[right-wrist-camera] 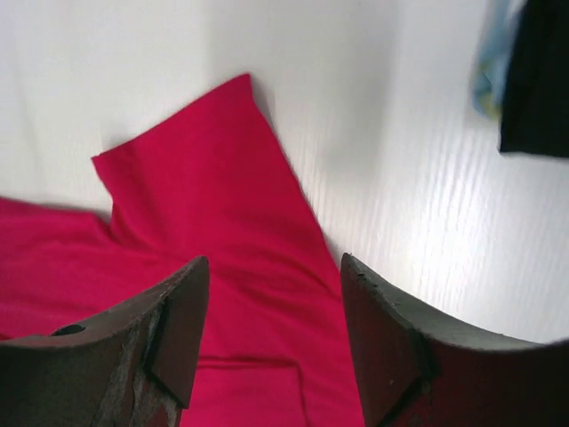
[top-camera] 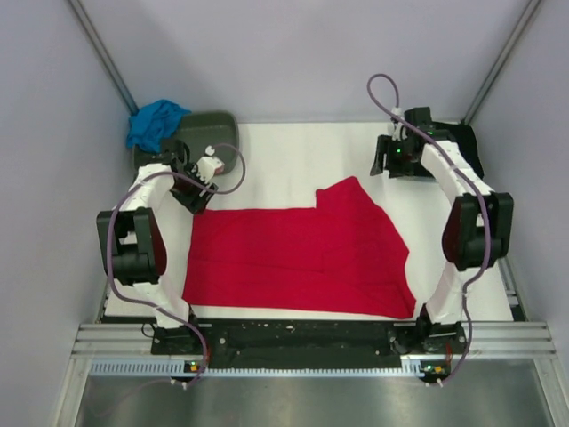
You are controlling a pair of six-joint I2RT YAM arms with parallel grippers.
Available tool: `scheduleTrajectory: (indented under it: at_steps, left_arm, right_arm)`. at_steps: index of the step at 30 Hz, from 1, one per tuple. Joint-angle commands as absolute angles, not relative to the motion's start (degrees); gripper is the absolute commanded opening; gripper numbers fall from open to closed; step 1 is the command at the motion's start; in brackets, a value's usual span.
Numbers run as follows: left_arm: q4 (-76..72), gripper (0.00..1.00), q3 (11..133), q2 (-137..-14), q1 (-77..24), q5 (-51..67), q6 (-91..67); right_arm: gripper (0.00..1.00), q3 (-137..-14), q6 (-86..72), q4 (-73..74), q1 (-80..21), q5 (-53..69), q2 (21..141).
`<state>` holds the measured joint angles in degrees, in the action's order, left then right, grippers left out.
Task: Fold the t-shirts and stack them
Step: Grap the side of the flattened tshirt furthest away from the robot with both arms
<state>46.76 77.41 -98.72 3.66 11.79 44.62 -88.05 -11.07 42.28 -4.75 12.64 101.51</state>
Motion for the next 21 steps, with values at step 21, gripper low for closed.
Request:
scheduleTrajectory:
  at_steps: [21]
  left_arm:
    - [44.1, 0.71, 82.9, -114.7, 6.2, 16.4, 50.8]
  right_arm:
    - [0.26, -108.7, -5.6, 40.5, -12.2, 12.1, 133.4]
